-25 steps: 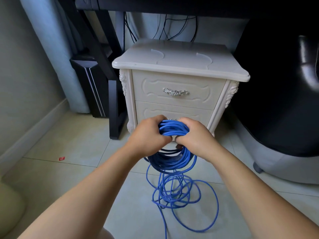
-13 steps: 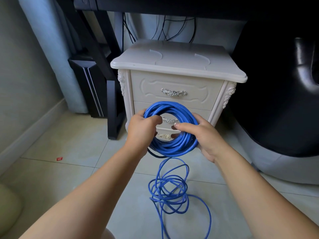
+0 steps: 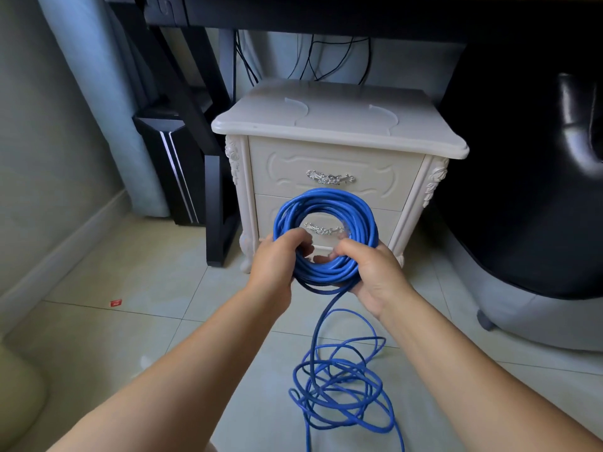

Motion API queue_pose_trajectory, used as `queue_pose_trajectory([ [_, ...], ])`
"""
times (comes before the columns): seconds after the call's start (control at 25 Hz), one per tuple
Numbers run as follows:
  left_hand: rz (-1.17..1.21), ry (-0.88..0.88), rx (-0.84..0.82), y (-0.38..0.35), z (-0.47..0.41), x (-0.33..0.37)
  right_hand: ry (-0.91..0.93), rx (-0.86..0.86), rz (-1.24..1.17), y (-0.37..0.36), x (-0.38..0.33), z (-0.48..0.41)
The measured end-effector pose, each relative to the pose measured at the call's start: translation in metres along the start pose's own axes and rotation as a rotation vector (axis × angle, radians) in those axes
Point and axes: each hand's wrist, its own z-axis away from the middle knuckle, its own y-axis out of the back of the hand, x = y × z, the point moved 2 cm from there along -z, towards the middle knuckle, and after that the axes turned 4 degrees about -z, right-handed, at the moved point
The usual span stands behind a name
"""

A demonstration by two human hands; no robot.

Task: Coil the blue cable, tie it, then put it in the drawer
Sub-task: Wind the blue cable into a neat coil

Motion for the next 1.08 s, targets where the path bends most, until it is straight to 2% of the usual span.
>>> queue_pose_trajectory([
  [0.08,-0.134,-0.003,-0.043,0.004,-0.003,0.005,0.033,0.011,0.027,0.002,-0.005,-0.003],
  [0.16,-0.204,-0.091,-0.084,0.008,-0.006,0.014,0.101,0.01,0.136,0.006,-0.012,-0.005],
  [0.24,-0.339,-0.285,-0.099,0.012,-0.007,0.024,0.176,-0.007,0.316,0.007,-0.017,-0.006],
  [0.36,-0.714,-0.571,-0.15,0.013,-0.005,0.028,0.302,-0.057,0.715,0.004,-0.021,-0.001],
  [0.44,-0.862,-0.611,-0.214,0.01,-0.002,0.024,0.374,-0.087,0.975,0.0,-0.022,0.001],
  [0.52,-0.888,-0.569,-0.218,0.008,0.0,0.022,0.391,-0.096,1.049,-0.001,-0.023,0.003],
  [0.72,-0.662,-0.417,-0.161,0.004,-0.003,0.021,0.358,-0.079,0.836,0.004,-0.029,0.002],
  [0.84,-0.48,-0.317,-0.149,0.002,-0.001,0.022,0.258,-0.156,0.631,0.011,-0.029,-0.002],
  [0.96,-0.31,-0.215,-0.046,0.005,-0.003,0.022,0.133,-0.177,0.447,0.015,-0.021,-0.002],
  [1.08,-0.074,-0.106,0.076,0.005,-0.005,0.019,0.081,-0.097,0.218,0.006,-0.002,-0.001],
])
